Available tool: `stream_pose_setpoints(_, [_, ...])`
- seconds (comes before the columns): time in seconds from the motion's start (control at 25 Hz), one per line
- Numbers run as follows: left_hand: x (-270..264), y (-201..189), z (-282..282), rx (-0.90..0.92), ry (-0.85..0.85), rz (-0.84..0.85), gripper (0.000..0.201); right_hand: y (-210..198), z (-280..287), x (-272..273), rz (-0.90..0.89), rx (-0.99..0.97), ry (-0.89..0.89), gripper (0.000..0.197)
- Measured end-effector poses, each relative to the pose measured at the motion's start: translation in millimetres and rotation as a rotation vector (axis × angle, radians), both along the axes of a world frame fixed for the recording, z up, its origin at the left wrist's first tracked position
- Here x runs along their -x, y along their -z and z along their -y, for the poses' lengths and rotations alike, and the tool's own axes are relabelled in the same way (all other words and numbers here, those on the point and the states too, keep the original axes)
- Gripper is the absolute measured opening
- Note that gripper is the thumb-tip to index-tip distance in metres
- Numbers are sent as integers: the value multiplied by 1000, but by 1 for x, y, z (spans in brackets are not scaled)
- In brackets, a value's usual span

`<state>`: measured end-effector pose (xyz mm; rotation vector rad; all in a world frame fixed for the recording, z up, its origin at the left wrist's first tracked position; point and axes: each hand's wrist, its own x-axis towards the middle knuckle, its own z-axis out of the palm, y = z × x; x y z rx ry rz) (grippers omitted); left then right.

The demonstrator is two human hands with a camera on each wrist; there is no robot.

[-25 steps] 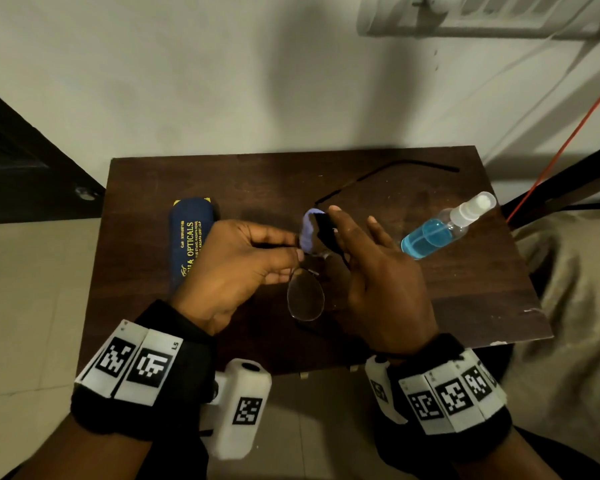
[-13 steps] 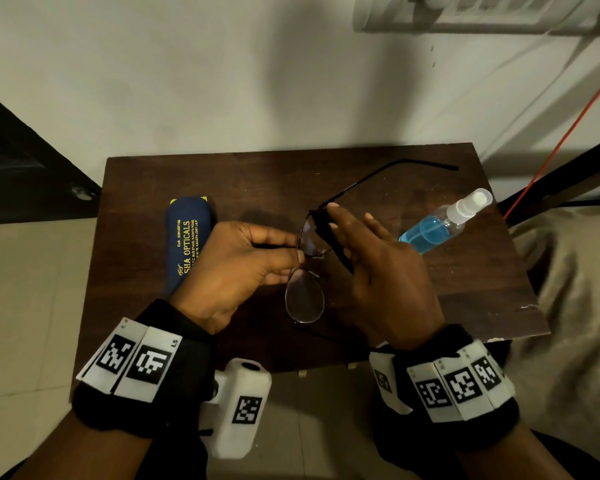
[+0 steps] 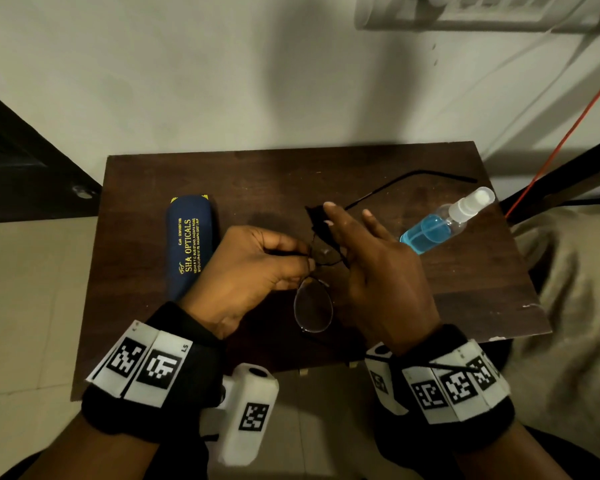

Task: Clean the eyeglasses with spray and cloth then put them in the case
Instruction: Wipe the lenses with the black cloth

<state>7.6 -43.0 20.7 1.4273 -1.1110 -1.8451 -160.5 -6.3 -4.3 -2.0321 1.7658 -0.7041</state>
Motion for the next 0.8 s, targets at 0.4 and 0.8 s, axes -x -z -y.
stream_pose_setpoints(0.4, [-5, -2, 4, 24, -44, 0, 17, -9, 1, 3, 16, 71, -25, 51])
stream_pose_setpoints(0.8, [-8, -1, 4, 56, -70, -6, 18, -8, 2, 4, 61, 23, -147, 50])
